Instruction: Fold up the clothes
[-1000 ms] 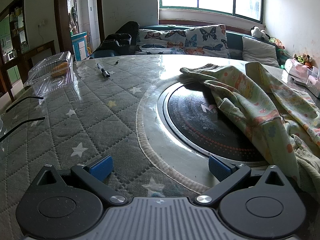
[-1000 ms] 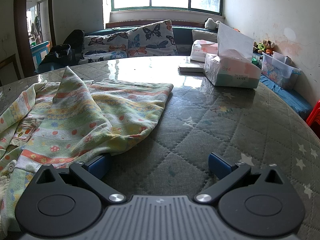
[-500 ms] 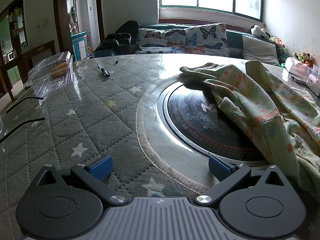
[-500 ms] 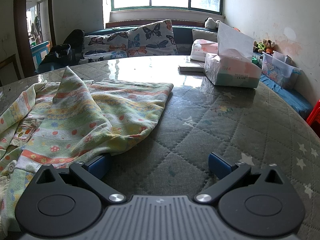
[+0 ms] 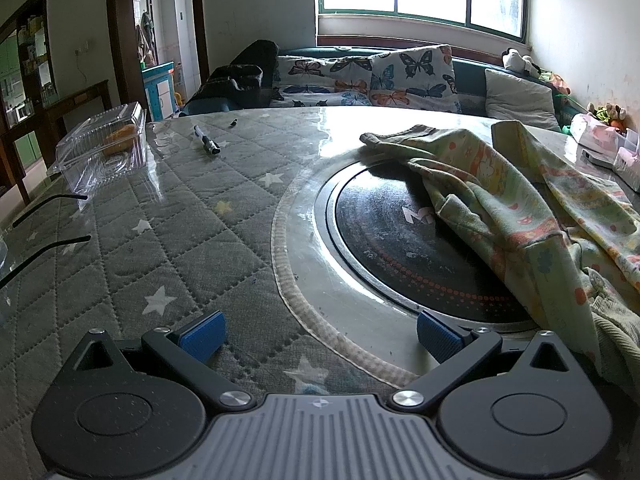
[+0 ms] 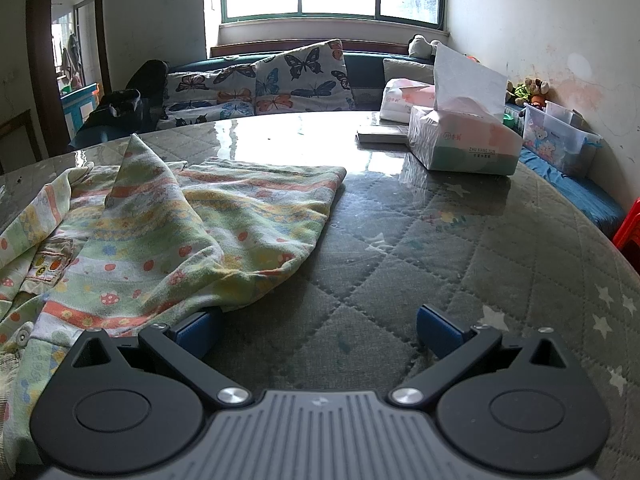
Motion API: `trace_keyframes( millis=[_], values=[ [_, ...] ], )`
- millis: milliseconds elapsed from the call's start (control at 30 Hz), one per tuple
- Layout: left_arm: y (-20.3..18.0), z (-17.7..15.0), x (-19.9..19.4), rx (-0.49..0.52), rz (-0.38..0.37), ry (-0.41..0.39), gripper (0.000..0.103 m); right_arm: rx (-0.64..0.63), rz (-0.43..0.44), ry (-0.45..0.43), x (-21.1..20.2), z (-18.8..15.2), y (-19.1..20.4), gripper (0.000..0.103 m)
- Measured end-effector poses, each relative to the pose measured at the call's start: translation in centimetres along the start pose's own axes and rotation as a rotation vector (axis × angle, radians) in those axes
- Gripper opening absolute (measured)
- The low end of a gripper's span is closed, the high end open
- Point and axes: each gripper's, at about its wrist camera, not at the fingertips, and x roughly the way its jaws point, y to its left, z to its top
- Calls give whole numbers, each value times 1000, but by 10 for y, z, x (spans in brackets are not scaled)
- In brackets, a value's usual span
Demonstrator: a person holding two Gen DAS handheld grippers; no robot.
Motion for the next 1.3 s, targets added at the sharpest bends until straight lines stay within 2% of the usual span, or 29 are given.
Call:
trace_keyframes(
  millis=[133, 500, 767, 1300],
  values=[
    [-2, 2, 0, -11, 10, 16, 103, -8, -7, -1, -1, 0, 2, 103],
    [-18, 9, -23, -20, -41, 28, 103, -80, -39, 1, -30, 0, 21, 103],
    [-36, 10, -34, -14, -71, 62, 103, -76, -8, 1, -59, -11, 34, 103],
    [-55, 2, -53, 34, -81, 90, 103, -82, 57, 24, -97, -34, 61, 103]
  ],
)
